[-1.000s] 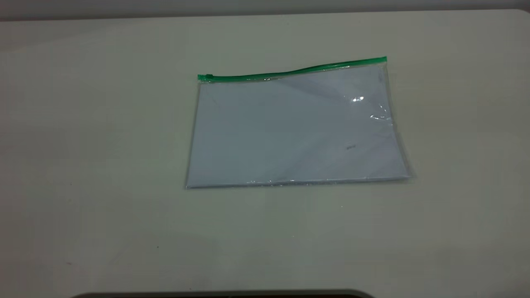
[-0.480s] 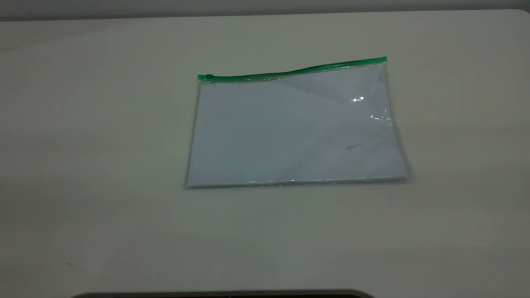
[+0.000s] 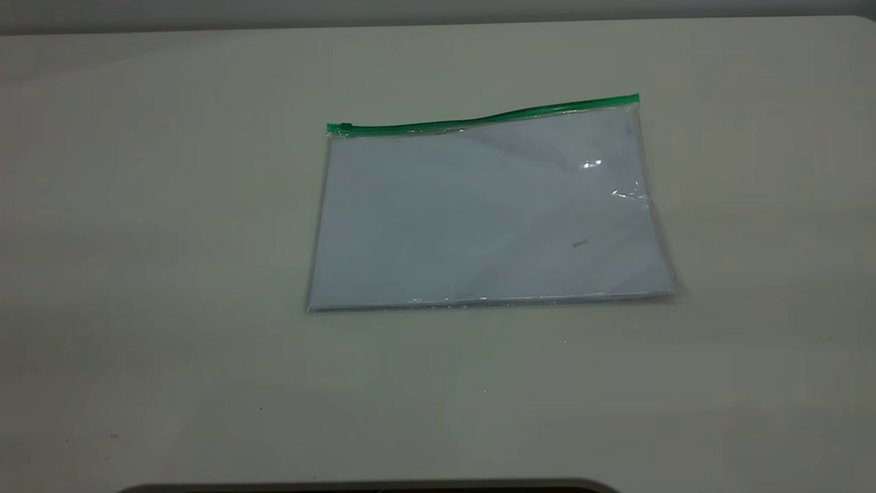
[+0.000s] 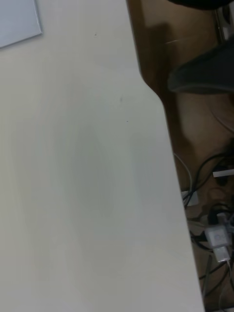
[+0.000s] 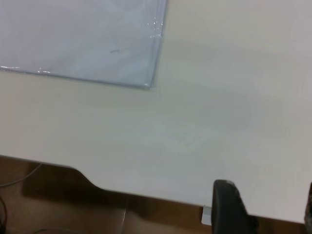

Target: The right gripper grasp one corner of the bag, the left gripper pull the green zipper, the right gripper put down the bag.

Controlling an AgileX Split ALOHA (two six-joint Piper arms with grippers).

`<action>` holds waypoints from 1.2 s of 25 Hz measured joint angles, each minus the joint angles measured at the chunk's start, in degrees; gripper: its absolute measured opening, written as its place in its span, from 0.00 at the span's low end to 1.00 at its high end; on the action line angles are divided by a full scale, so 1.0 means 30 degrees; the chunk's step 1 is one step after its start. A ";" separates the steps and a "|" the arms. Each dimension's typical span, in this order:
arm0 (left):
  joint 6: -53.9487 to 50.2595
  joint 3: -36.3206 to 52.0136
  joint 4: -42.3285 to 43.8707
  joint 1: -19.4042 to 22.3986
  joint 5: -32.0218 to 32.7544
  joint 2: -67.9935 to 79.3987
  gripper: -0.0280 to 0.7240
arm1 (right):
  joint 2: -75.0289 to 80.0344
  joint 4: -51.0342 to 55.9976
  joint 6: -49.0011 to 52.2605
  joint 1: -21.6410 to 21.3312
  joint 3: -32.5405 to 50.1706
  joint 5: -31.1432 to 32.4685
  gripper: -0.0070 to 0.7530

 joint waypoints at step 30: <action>-0.0022 0.0016 -0.0165 0.3958 0.0021 -0.4008 0.55 | -0.4422 0.0000 0.0000 0.0000 0.0116 0.0094 0.55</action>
